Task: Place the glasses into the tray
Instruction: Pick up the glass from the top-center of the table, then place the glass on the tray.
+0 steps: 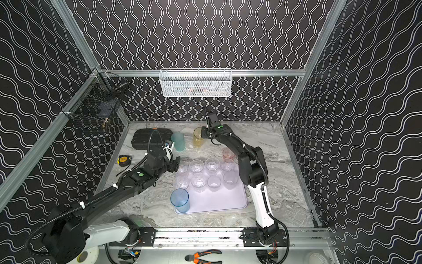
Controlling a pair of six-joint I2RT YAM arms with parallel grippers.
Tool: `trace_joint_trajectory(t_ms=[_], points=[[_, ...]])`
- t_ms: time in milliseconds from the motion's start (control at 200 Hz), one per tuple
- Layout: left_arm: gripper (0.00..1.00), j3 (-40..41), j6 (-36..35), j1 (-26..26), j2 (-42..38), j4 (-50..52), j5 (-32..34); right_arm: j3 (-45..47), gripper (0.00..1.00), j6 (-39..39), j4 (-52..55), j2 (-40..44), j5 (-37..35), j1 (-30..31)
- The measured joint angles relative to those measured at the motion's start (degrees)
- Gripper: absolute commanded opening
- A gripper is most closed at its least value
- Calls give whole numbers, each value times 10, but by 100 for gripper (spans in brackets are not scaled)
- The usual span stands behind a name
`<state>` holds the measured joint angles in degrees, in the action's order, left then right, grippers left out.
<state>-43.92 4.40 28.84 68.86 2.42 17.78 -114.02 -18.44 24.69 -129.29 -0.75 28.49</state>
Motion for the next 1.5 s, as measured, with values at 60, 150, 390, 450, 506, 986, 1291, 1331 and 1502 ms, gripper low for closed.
trace_joint_trajectory(t_ms=[60, 150, 390, 450, 506, 986, 1291, 1331, 1502], points=[[84, 0, 0, 0, 0, 0, 1, 0, 5, 5, 1, 6, 0, 0], [84, 0, 0, 0, 1, 0, 7, -1, 3, 13, 13, 19, 0, 0], [83, 5, 0, 0, -11, -2, 32, 20, 1, 13, 29, 98, 8, 0], [83, 0, 0, 0, -17, 4, 34, 31, 0, 13, 37, 126, 13, 1], [83, -9, 2, 0, -25, 11, 34, 52, 0, 11, 42, 158, 15, 3], [80, -101, 59, 2, -83, 153, 28, 192, 0, 30, 171, 397, -38, 141], [80, -63, 80, 2, -157, 230, 29, 210, 0, 39, 327, 439, -84, 228], [80, -55, 81, 2, -164, 238, 30, 218, 0, 38, 347, 443, -90, 237], [80, -32, 91, 2, -176, 251, 32, 257, 0, 18, 410, 454, -103, 285]])
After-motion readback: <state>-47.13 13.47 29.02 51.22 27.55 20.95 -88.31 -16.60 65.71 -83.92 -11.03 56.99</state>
